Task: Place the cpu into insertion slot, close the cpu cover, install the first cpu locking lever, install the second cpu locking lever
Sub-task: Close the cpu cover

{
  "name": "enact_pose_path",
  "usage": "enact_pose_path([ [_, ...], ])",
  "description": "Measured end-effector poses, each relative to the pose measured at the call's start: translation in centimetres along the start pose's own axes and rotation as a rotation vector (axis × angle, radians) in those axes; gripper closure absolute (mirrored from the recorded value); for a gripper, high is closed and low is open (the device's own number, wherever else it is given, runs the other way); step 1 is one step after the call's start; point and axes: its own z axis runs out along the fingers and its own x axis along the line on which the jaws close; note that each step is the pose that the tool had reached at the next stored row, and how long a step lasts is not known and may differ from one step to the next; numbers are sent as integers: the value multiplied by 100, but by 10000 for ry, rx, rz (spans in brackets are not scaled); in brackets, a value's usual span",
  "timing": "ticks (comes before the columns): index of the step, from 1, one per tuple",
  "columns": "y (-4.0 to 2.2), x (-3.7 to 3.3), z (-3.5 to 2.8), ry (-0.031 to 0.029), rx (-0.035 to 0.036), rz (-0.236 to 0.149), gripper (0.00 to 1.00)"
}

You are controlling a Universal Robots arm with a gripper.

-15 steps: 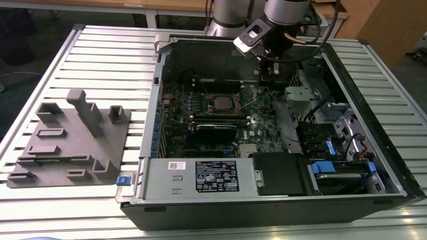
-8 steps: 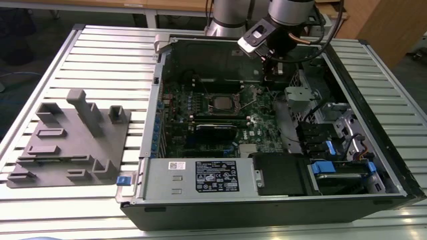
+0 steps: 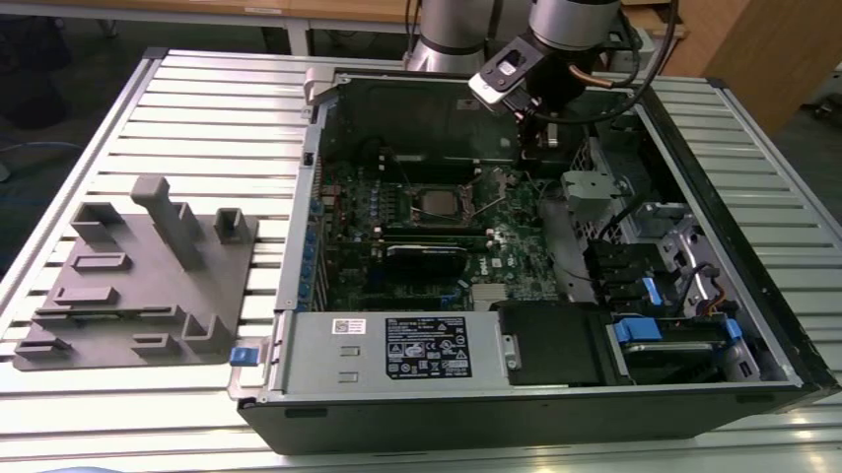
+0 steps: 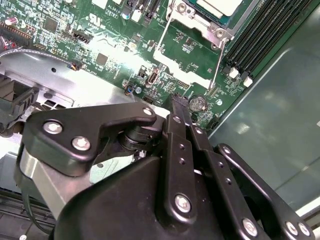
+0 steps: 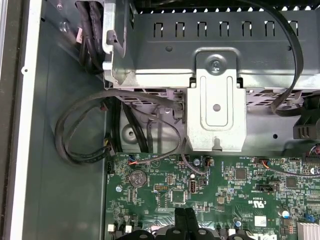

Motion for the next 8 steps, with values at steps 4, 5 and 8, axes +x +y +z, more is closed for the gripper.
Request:
enact_pose_path([
  [4, 0, 0, 32, 0, 2, -1, 89],
  [5, 1, 0, 47, 0, 8, -1, 89],
  [8, 2, -1, 93, -3, 29, 1, 89],
])
